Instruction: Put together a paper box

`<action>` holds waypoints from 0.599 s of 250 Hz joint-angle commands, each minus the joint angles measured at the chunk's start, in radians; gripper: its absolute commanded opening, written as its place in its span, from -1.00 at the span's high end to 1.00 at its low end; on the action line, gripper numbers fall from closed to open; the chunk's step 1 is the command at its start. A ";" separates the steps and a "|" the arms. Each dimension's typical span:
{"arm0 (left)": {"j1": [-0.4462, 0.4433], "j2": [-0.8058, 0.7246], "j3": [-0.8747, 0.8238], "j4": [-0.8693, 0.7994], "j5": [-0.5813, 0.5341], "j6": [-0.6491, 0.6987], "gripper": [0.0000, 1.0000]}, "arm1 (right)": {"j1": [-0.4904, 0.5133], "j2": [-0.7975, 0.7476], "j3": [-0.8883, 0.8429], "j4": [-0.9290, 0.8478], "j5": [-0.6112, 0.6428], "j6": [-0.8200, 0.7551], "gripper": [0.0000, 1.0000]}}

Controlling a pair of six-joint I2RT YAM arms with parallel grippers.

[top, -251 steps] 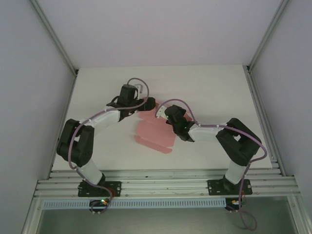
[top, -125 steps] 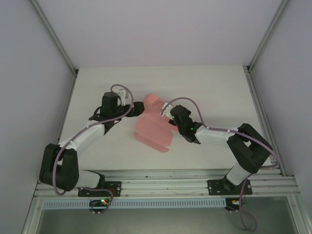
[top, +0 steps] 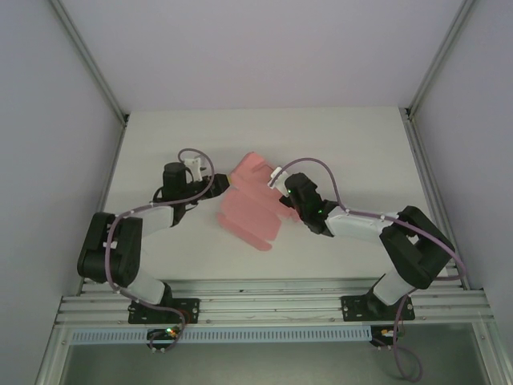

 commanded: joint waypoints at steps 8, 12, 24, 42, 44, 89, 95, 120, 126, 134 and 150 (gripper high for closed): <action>-0.002 0.019 0.031 0.082 0.064 -0.011 0.15 | -0.007 -0.026 0.008 -0.031 -0.024 0.036 1.00; -0.001 0.020 0.029 0.088 0.066 -0.012 0.14 | -0.008 -0.026 0.008 -0.031 -0.026 0.039 1.00; -0.002 0.022 0.021 0.107 0.071 -0.013 0.14 | -0.009 -0.026 0.006 -0.034 -0.029 0.047 1.00; -0.008 0.025 0.020 0.105 0.071 -0.009 0.14 | -0.009 -0.028 0.007 -0.037 -0.039 0.059 1.00; -0.007 0.026 0.022 0.106 0.072 -0.007 0.15 | -0.009 -0.028 0.007 -0.036 -0.041 0.060 1.00; -0.021 0.058 0.047 0.126 0.108 -0.018 0.60 | -0.010 -0.033 0.011 -0.041 -0.061 0.080 1.00; -0.021 0.060 0.050 0.136 0.119 -0.022 0.70 | -0.012 -0.033 0.013 -0.045 -0.061 0.083 1.00; -0.024 0.039 0.026 0.193 0.096 -0.037 1.00 | -0.030 -0.033 0.033 -0.081 -0.064 0.130 1.00; -0.022 0.030 0.018 0.199 0.087 -0.033 1.00 | -0.038 -0.032 0.038 -0.095 -0.069 0.149 1.00; -0.023 0.017 0.011 0.199 0.077 -0.028 1.00 | -0.049 -0.034 0.044 -0.108 -0.077 0.174 1.00; -0.024 -0.009 0.003 0.181 0.067 -0.007 1.00 | -0.072 -0.037 0.054 -0.145 -0.119 0.210 1.00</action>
